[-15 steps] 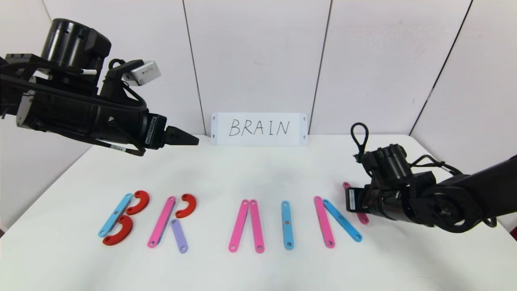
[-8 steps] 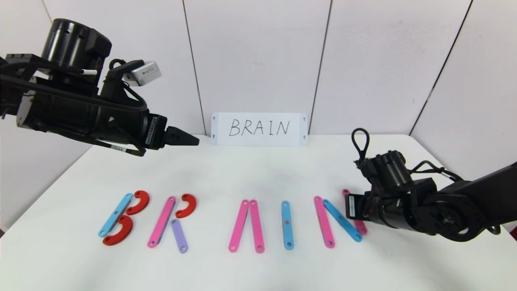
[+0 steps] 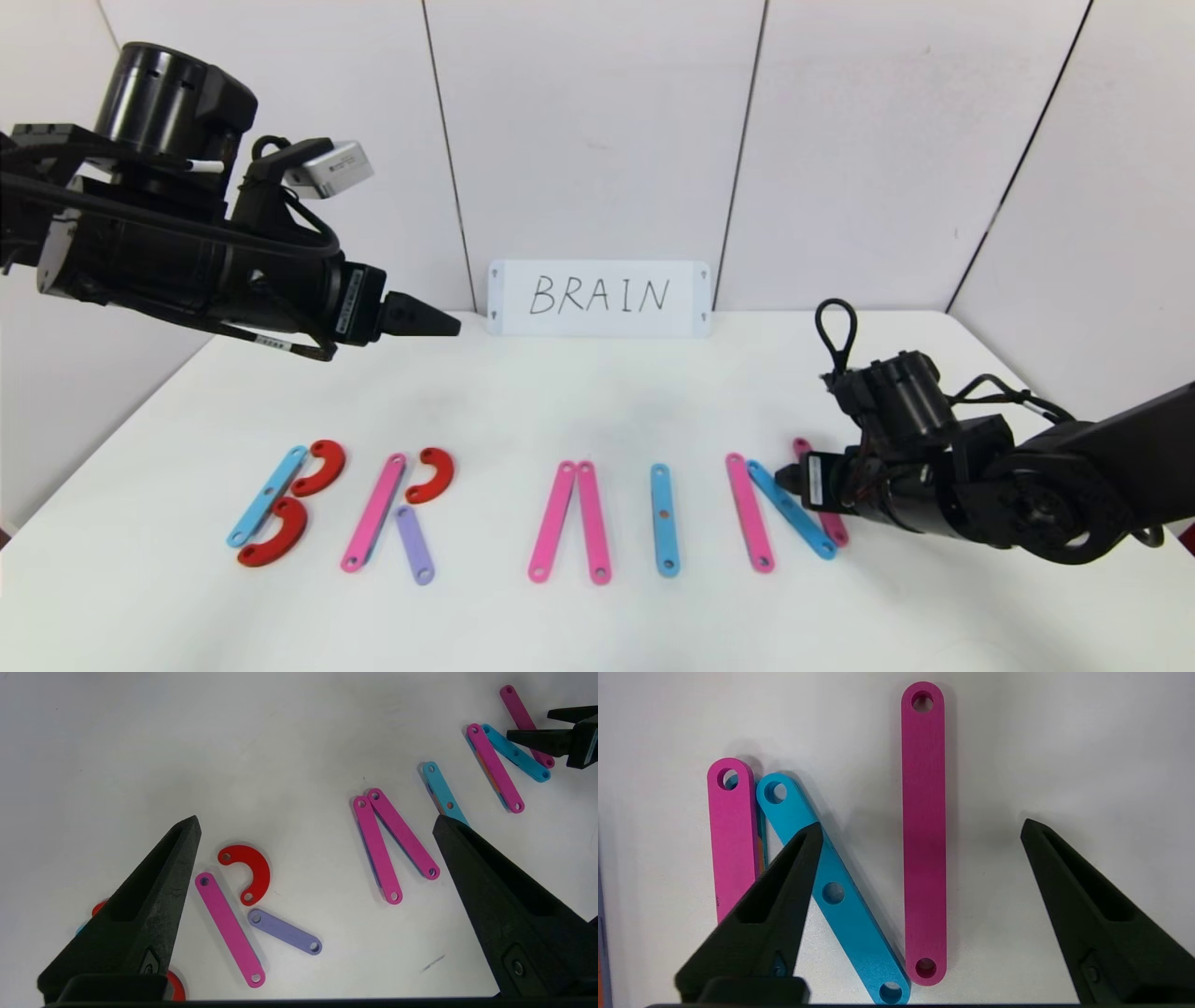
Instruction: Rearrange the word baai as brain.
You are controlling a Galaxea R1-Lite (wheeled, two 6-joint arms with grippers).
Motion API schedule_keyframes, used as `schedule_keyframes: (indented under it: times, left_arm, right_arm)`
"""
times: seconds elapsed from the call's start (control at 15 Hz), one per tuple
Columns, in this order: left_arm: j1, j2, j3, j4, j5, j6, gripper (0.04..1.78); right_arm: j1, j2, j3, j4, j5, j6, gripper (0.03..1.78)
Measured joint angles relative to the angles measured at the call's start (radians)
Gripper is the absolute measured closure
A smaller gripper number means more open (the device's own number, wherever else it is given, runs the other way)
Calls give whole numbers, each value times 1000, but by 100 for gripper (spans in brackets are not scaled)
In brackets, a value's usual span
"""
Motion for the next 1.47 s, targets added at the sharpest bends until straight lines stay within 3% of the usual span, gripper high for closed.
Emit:
schedule_keyframes:
  times: [0.13,0.33,0.47,0.67,0.8,1.2,1.47]
  left_arm:
    - [0,0,0,0,0,0,8]
    - [-2,0,0,0,0,-1,8]
    - [-3,-1,3,-1,0,-1,8]
    - [-10,-9,13,-1,1,-2,8]
    - [-12,-23,27,-3,5,-3,8]
    - [-21,-168,154,-3,6,-6,8]
    - [-29,-349,304,-5,10,-9,8]
  right_arm:
    - [-5,-21,-5,11,0,-11,13]
    - [-23,-48,-14,15,11,-86,8]
    - [-32,-82,-9,17,69,-133,8]
    - [-46,-185,-1,60,196,-185,8]
    - [-50,-274,3,120,239,-196,8]
    - [-41,-578,93,243,249,-206,8]
    - [-35,-787,187,279,236,-258,8]
